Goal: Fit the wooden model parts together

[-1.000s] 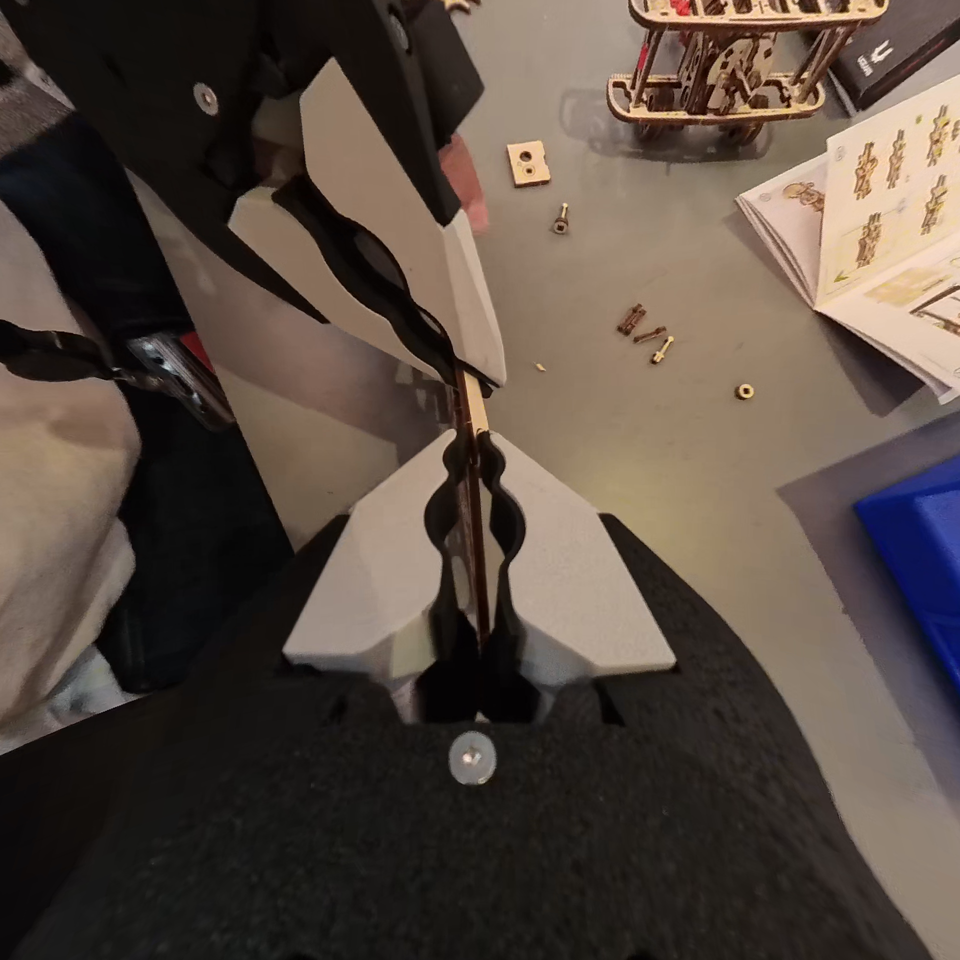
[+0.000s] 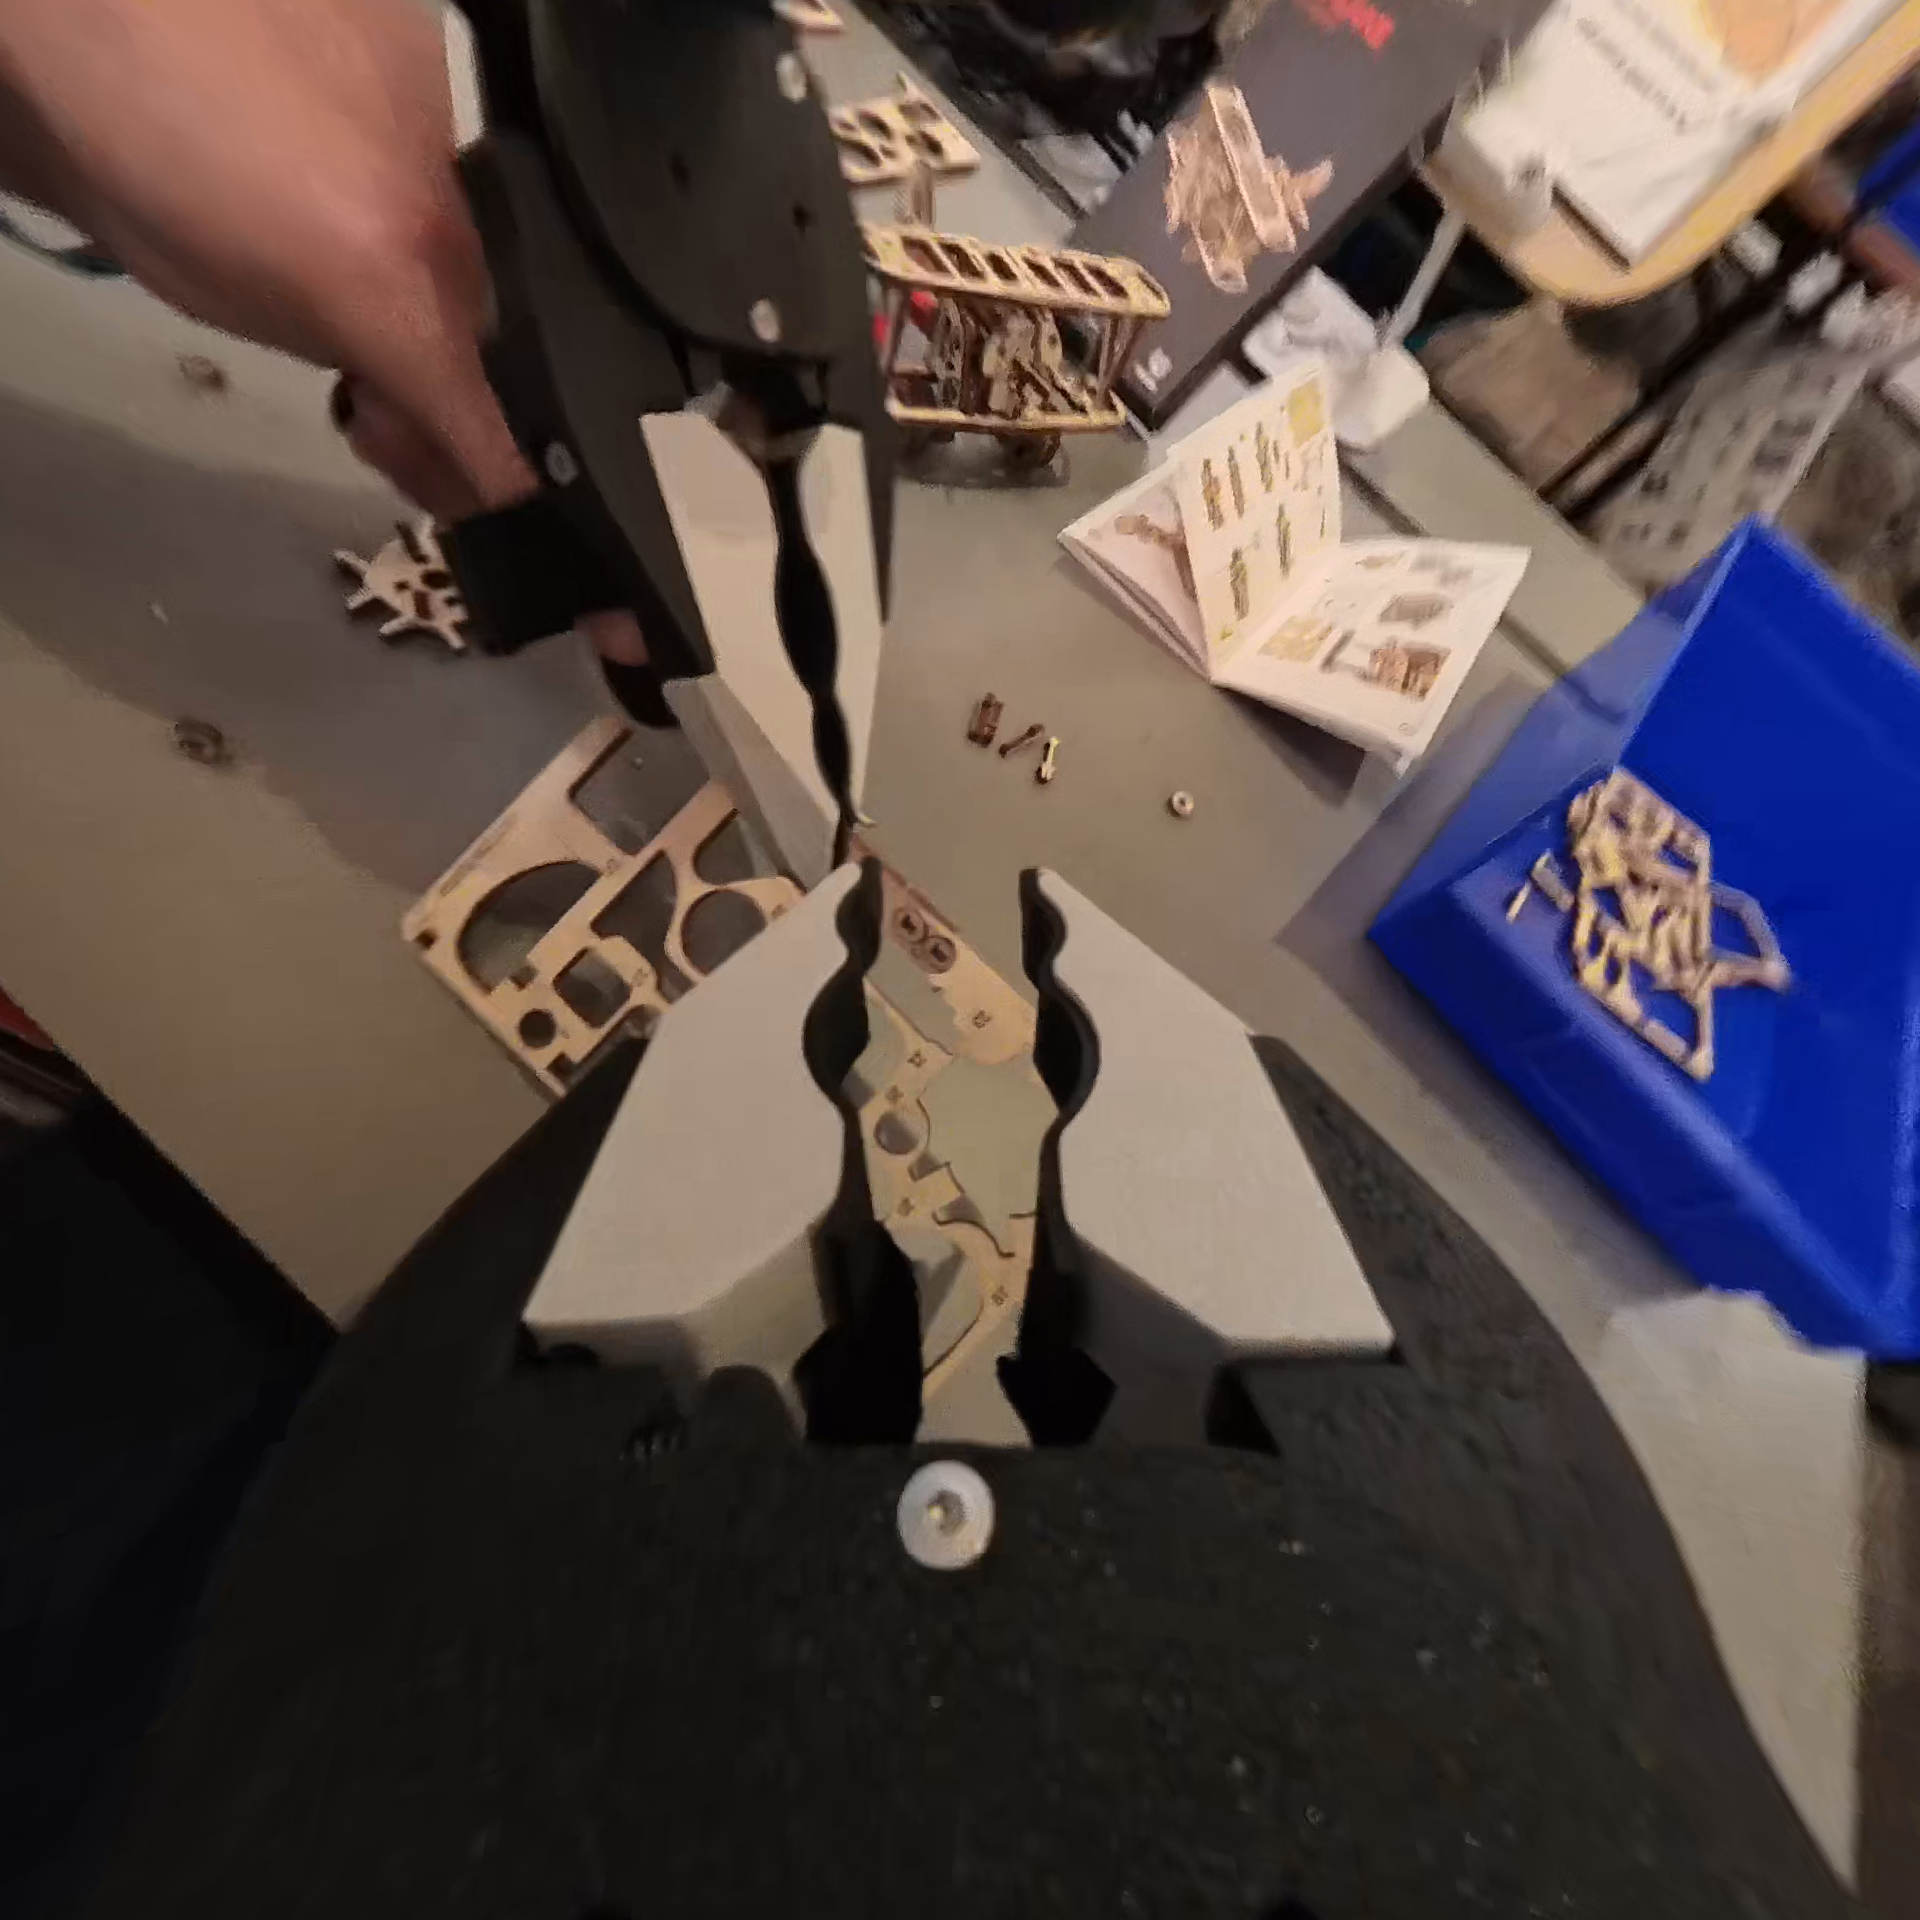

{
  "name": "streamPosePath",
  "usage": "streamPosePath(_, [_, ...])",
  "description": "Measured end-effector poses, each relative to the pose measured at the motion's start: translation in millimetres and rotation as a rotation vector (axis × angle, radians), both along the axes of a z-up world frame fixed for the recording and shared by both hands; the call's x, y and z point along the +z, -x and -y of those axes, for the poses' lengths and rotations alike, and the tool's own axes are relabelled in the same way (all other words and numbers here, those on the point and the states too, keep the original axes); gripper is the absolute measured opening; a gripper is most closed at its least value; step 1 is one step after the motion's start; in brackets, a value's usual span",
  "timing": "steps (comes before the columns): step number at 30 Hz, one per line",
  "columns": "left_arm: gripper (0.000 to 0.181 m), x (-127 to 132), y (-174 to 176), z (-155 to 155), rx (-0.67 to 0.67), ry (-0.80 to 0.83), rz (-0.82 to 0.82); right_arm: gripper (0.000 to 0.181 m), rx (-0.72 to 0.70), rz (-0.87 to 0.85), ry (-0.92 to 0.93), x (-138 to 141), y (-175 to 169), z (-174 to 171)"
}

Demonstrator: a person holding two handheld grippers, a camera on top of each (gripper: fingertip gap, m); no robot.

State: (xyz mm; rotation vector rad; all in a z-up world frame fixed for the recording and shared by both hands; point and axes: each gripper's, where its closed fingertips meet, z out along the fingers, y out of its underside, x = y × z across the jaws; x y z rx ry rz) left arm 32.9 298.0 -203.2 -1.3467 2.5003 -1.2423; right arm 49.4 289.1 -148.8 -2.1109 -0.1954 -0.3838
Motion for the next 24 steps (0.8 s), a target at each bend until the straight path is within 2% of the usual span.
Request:
streamPosePath(2, [0.000, -13, 4, 2, 0.021, 0.038, -0.100, 0.027, -0.131, -0.040, 0.046, -17, -13, 2])
streamPosePath(4, [0.000, -26, 6, 2, 0.057, 0.069, -0.177, 0.032, -0.151, -0.068, 0.115, -38, -15, 3])
streamPosePath(5, [0.001, -27, 5, 4, 0.059, 0.095, -0.189, 0.041, -0.156, -0.083, 0.156, -48, -16, 4])
streamPosePath(7, [0.001, -27, 5, 6, 0.051, 0.115, -0.191, 0.044, -0.149, -0.060, 0.187, -53, -22, 4])
streamPosePath(12, [0.000, -27, 4, 3, 0.038, 0.046, -0.161, 0.045, -0.090, -0.040, 0.217, -55, -30, -3])
streamPosePath(14, [0.000, -28, 3, 2, 0.034, 0.037, -0.157, 0.052, -0.063, -0.038, 0.250, -61, -28, -3])
streamPosePath(18, [0.000, -28, 3, 2, 0.046, 0.054, -0.177, 0.048, -0.055, -0.066, 0.237, -64, -26, -5])
streamPosePath(22, [0.000, -27, 3, 1, 0.062, 0.074, -0.209, 0.023, -0.016, -0.117, 0.209, -67, -18, -4])
streamPosePath(24, [0.000, -27, 3, 1, 0.066, 0.095, -0.225, 0.023, -0.003, -0.132, 0.157, -62, -17, -5])
